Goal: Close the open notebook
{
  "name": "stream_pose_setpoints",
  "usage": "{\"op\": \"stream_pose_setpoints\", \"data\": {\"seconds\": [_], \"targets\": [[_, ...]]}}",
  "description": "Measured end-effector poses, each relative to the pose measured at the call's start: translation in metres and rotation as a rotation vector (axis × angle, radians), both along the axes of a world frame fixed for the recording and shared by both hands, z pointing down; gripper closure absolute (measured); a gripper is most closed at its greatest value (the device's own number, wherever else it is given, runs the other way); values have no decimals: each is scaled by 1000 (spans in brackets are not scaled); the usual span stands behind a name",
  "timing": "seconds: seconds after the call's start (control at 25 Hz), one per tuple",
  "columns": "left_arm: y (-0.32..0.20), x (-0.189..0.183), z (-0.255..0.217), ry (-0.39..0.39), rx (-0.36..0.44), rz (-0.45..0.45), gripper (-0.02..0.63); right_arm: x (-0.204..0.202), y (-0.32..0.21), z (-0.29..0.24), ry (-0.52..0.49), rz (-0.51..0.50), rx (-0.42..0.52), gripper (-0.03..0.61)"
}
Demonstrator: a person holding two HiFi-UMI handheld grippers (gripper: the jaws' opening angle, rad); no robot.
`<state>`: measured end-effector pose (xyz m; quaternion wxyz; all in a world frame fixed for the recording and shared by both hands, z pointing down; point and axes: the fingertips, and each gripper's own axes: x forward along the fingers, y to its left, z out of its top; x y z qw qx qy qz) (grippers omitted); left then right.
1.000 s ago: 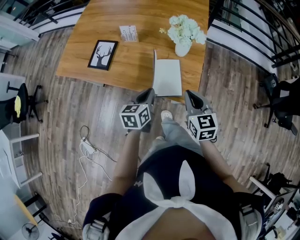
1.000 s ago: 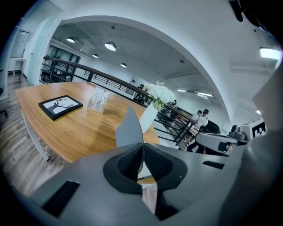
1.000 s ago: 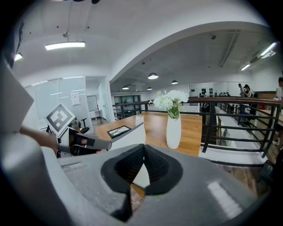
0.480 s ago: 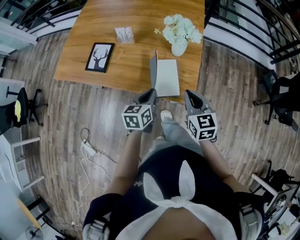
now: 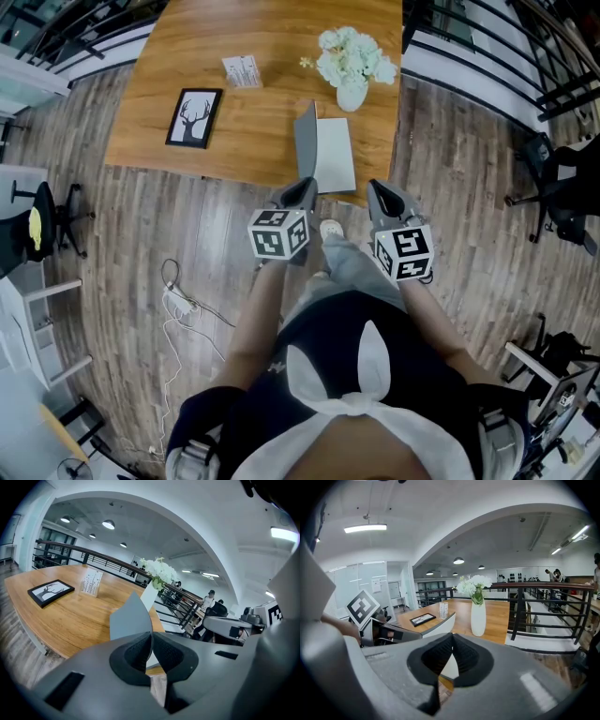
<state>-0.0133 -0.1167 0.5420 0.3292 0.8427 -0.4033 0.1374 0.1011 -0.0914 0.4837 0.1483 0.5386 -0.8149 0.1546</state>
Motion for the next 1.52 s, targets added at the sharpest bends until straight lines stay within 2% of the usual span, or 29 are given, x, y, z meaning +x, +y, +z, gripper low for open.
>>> {"op": "stream_pose_setpoints", "data": {"seconds": [0.84,1.52], "targets": [[1,43,20,-33,-32,95,581,15,-6,7,-6,25,-13,580],[-2,90,67,-109,-123,203,578,38,-31,22,-13,48,-42,580]]}}
